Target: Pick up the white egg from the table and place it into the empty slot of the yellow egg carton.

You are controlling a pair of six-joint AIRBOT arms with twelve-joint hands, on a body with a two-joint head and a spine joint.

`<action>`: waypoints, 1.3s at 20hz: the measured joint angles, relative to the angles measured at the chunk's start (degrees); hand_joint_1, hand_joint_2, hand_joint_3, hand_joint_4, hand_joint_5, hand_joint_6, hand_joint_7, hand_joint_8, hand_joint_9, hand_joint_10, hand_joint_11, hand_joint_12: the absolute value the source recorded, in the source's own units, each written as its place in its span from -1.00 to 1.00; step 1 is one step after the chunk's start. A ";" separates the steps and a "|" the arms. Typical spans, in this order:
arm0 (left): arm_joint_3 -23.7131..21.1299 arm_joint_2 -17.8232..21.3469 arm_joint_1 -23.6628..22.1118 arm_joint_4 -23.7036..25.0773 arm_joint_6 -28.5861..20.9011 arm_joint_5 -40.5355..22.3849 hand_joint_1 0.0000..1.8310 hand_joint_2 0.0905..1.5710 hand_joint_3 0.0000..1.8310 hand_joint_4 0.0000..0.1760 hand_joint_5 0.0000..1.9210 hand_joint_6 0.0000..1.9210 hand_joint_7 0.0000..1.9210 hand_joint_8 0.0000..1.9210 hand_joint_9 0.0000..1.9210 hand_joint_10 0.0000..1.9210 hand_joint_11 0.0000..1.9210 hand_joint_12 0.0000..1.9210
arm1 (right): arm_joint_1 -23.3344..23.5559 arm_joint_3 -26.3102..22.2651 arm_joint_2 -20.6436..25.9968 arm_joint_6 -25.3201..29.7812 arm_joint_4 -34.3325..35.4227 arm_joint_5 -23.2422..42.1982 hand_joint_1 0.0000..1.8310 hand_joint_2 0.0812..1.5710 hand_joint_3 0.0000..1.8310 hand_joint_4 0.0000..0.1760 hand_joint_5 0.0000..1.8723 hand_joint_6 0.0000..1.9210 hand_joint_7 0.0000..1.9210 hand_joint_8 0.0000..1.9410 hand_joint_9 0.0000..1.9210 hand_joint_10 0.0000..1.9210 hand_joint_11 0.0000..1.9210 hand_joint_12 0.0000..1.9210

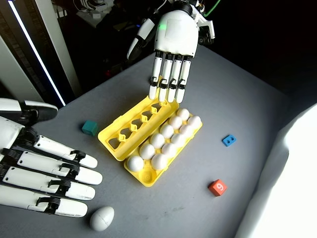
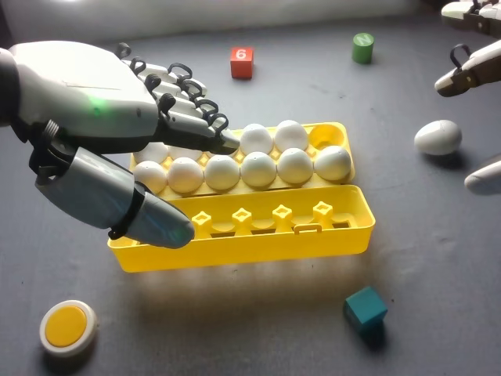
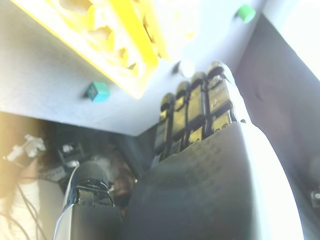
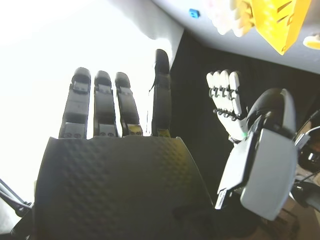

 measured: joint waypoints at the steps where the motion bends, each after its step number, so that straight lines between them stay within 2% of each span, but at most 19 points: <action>1: 0.00 0.00 0.00 0.02 0.00 0.04 -1.00 0.39 -1.00 -1.00 -0.87 -1.00 -0.89 -1.00 -0.94 -1.00 -0.99 -0.99 | 0.02 0.44 -0.39 0.00 0.00 0.00 -0.47 -0.04 -0.98 0.45 -0.25 -0.96 -1.00 -1.00 -1.00 -1.00 -1.00 -1.00; 2: 0.00 0.00 0.00 0.07 0.00 0.07 -1.00 0.39 -1.00 -1.00 -0.86 -0.99 -0.88 -0.99 -0.93 -0.99 -0.99 -0.98 | 0.02 1.16 -0.92 0.00 -0.07 0.09 -0.46 -0.03 -0.98 0.31 -0.24 -0.96 -1.00 -1.00 -1.00 -1.00 -1.00 -1.00; 5: 0.00 0.00 0.00 0.17 0.00 0.04 -1.00 0.39 -1.00 -1.00 -0.87 -0.99 -0.89 -0.99 -0.92 -0.99 -0.96 -0.97 | -0.39 4.11 -3.72 -0.04 0.04 0.33 -0.45 0.01 -0.97 0.48 -0.25 -0.97 -1.00 -1.00 -1.00 -1.00 -1.00 -1.00; 6: 0.00 0.00 0.00 0.15 0.00 0.04 -1.00 0.39 -1.00 -1.00 -0.86 -0.99 -0.87 -0.99 -0.91 -0.99 -0.96 -0.97 | -1.14 5.11 -4.81 -0.11 0.13 0.42 -0.43 0.00 -0.98 0.37 -0.26 -0.97 -1.00 -1.00 -1.00 -1.00 -1.00 -1.00; 7: 0.11 0.00 0.00 0.15 0.00 0.00 -1.00 0.40 -1.00 -1.00 -0.85 -0.99 -0.87 -0.99 -0.91 -0.99 -0.96 -0.96 | -1.84 6.03 -5.97 -0.79 0.31 0.11 -0.36 -0.02 -0.99 0.02 -0.21 -0.95 -1.00 -1.00 -1.00 -1.00 -1.00 -1.00; 8: 0.35 0.00 0.00 0.33 0.00 -0.04 -1.00 0.40 -1.00 -1.00 -0.86 -0.99 -0.88 -0.99 -0.92 -0.99 -0.97 -0.97 | -1.90 7.06 -7.39 -1.84 0.33 -0.98 -0.38 -0.01 -0.99 0.05 -0.27 -0.98 -1.00 -1.00 -1.00 -1.00 -1.00 -1.00; 9: 0.35 0.00 0.17 0.42 -0.02 0.26 -1.00 0.40 -1.00 -1.00 -0.85 -0.99 -0.87 -0.99 -0.91 -0.99 -0.96 -0.96 | -1.90 7.61 -8.09 -2.14 0.13 -1.16 -0.45 0.02 -0.98 0.32 -0.30 -0.99 -1.00 -1.00 -1.00 -1.00 -1.00 -1.00; 10: 0.46 0.00 0.20 0.39 0.00 0.24 -1.00 0.40 -1.00 -1.00 -0.86 -1.00 -0.88 -0.99 -0.91 -0.99 -0.96 -0.96 | -1.86 8.37 -8.70 -2.25 -0.15 -0.94 -0.45 0.02 -0.98 0.28 -0.31 -1.00 -1.00 -1.00 -1.00 -1.00 -1.00 -1.00; 11: 0.46 0.00 0.33 0.37 0.00 0.24 -1.00 0.40 -1.00 -1.00 -0.86 -1.00 -0.87 -0.99 -0.91 -0.99 -0.96 -0.96 | -1.73 8.83 -9.03 -2.27 -0.24 -0.74 -0.40 0.01 -0.98 0.06 -0.30 -0.99 -1.00 -1.00 -1.00 -1.00 -1.00 -1.00; 12: 0.46 0.00 0.61 0.39 -0.02 0.33 -1.00 0.41 -1.00 -1.00 -0.85 -0.99 -0.85 -0.99 -0.89 -0.99 -0.93 -0.94 | -1.64 10.32 -9.79 -2.34 -0.94 -0.28 -0.41 0.03 -0.98 0.03 -0.31 -1.00 -1.00 -1.00 -1.00 -1.00 -1.00 -1.00; 14: 0.46 0.00 0.98 0.37 0.00 0.50 -1.00 0.41 -1.00 -1.00 -0.83 -0.99 -0.85 -0.99 -0.88 -0.99 -0.93 -0.94 | -1.66 11.96 -10.12 -0.50 -4.81 -0.07 -0.42 0.03 -0.98 0.14 -0.31 -1.00 -1.00 -1.00 -1.00 -1.00 -1.00 -1.00; 17: 0.46 0.00 1.18 0.42 0.00 0.85 -1.00 0.41 -1.00 -1.00 -0.83 -0.99 -0.85 -0.99 -0.89 -0.99 -0.96 -0.95 | -1.66 14.97 -10.86 4.04 -11.45 0.94 -0.44 0.02 -0.99 0.55 -0.31 -1.00 -1.00 -1.00 -1.00 -1.00 -1.00 -1.00; 19: 0.46 0.00 1.20 0.46 0.00 1.20 -1.00 0.41 -1.00 -1.00 -0.82 -0.99 -0.84 -0.99 -0.88 -0.99 -0.96 -0.94 | -1.90 17.16 -11.91 6.47 -14.32 1.20 -0.38 0.01 -1.00 0.27 -0.27 -0.98 -1.00 -1.00 -1.00 -1.00 -1.00 -1.00; 20: 0.46 0.00 1.22 0.50 0.00 1.36 -1.00 0.41 -1.00 -1.00 -0.81 -0.99 -0.82 -0.99 -0.86 -1.00 -0.99 -0.79 | -2.73 18.38 -12.52 6.51 -14.78 1.53 -0.36 0.00 -1.00 0.21 -0.26 -0.98 -1.00 -1.00 -1.00 -1.00 -1.00 -1.00; 21: 0.46 0.00 1.38 0.44 0.02 1.57 -1.00 0.42 -1.00 -1.00 -0.82 -1.00 -0.84 -1.00 -0.88 -1.00 -1.00 -0.79 | -3.26 19.10 -12.96 6.49 -14.88 1.51 -0.37 0.00 -1.00 0.29 -0.27 -0.99 -1.00 -1.00 -1.00 -1.00 -1.00 -1.00; 25: 0.39 0.00 1.53 0.39 0.00 1.88 -1.00 0.40 -1.00 -1.00 -0.84 -1.00 -0.86 -1.00 -0.90 -1.00 -1.00 -0.84 | -4.85 22.23 -15.56 4.20 -14.88 0.63 -0.36 0.01 -1.00 0.19 -0.23 -0.97 -1.00 -1.00 -1.00 -1.00 -1.00 -1.00; 26: 0.39 0.00 1.53 0.44 0.00 2.01 -1.00 0.40 -1.00 -1.00 -0.84 -1.00 -0.85 -1.00 -0.89 -1.00 -1.00 -0.84 | -5.05 22.93 -16.37 3.15 -14.71 0.70 -0.35 0.02 -1.00 -0.02 -0.23 -0.97 -1.00 -1.00 -1.00 -1.00 -1.00 -1.00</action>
